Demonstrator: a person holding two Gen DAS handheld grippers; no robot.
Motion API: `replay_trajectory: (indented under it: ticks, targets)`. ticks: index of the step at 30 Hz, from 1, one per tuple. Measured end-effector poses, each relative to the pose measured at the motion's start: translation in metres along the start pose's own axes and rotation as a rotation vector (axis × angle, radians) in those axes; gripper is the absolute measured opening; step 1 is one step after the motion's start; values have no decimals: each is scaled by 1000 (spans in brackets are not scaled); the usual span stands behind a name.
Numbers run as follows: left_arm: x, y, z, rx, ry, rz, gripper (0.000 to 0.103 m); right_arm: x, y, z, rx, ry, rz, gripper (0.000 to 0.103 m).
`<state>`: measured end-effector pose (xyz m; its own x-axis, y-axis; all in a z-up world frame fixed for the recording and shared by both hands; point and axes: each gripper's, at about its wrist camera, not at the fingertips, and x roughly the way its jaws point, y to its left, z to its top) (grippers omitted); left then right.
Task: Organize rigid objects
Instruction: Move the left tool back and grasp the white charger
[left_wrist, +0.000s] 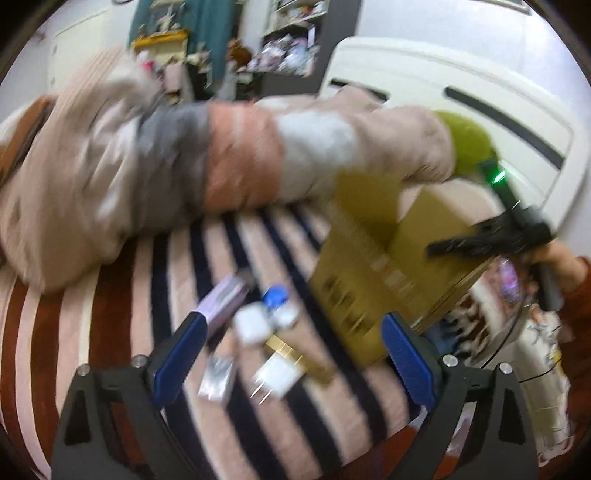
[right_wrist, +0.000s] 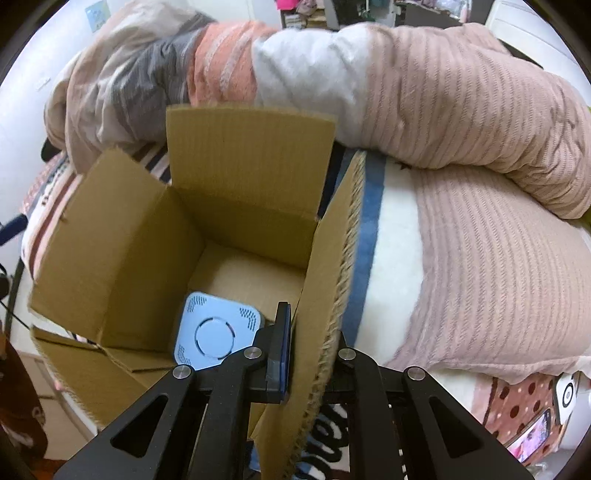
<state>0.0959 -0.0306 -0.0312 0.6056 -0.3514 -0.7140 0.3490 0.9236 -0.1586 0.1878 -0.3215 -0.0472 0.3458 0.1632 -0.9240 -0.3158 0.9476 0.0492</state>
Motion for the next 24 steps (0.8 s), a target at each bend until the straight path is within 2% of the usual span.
replay_trajectory:
  ticks: [7, 11, 21, 24]
  targets:
    - [35, 19, -64, -68, 101, 48, 94, 1, 0, 0, -5, -5, -1, 5]
    - [58, 6, -83, -77, 136, 18, 94, 1, 0, 0, -4, -1, 3, 5]
    - [88, -4, -77, -22, 109, 63, 94, 1, -2, 1, -6, 2, 7, 5]
    - [95, -2, -74, -6, 110, 73, 87, 2, -2, 1, -4, 3, 10, 5]
